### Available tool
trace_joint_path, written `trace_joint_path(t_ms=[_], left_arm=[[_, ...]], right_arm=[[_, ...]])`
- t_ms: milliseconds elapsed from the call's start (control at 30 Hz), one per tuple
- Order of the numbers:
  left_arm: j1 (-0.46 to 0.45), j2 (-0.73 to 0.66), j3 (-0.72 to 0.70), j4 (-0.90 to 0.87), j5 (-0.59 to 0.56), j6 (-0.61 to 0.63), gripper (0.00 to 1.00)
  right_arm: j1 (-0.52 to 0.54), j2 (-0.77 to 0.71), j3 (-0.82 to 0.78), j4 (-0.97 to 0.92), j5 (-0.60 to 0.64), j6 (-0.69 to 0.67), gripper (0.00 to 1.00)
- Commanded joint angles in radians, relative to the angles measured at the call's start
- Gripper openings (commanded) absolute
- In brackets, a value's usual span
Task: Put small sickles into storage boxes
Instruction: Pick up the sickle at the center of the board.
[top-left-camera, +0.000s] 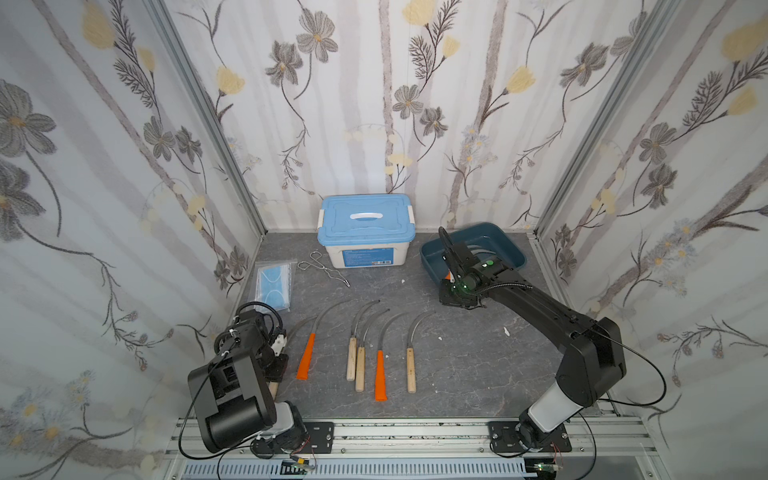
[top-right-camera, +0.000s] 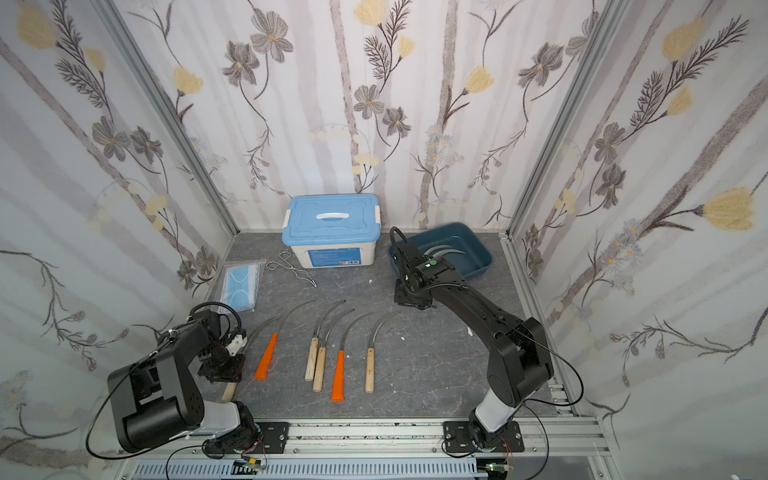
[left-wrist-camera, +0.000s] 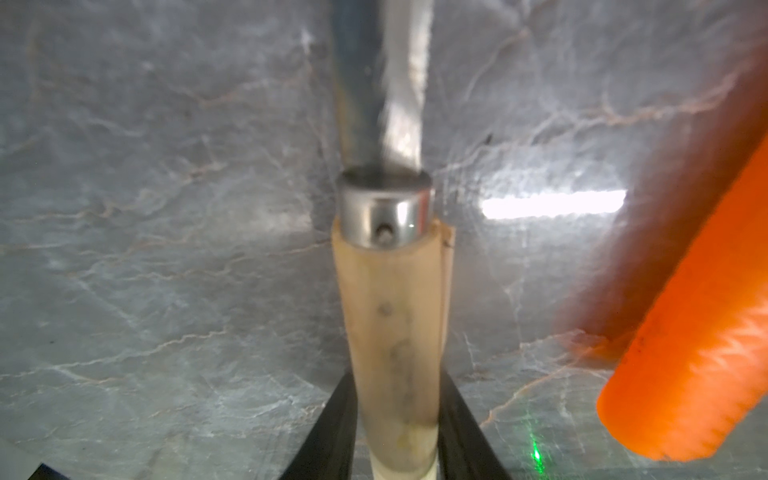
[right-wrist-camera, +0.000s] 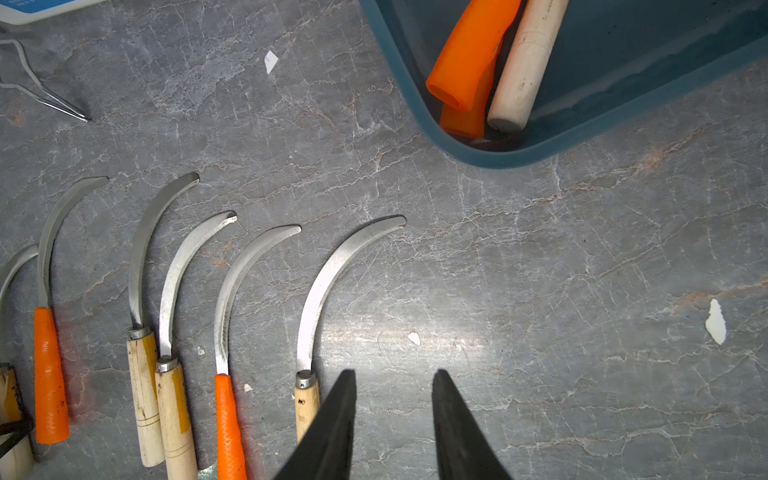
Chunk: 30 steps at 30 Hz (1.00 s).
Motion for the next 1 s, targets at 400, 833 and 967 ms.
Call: trace_joint_path(t_ms=[400,833,967], left_arm=[[0.002,-0.059,-0.031,0.066,-0.056,0.015,0.2],[0.002,-0.146,0.06,-0.033,0.019,0.02,0.12],[0.002,-0.189,0.103,-0.102,0.06,0.048,0.12]], right_arm=[[0.001,0.003,-0.003,0.047,0.002,0.005,0.34],[-0.001,0.009,-0.001,0.067,-0.001,0.0,0.34],[-0.002,0.019,0.002,0.074,-0.005,-0.009,0.34]])
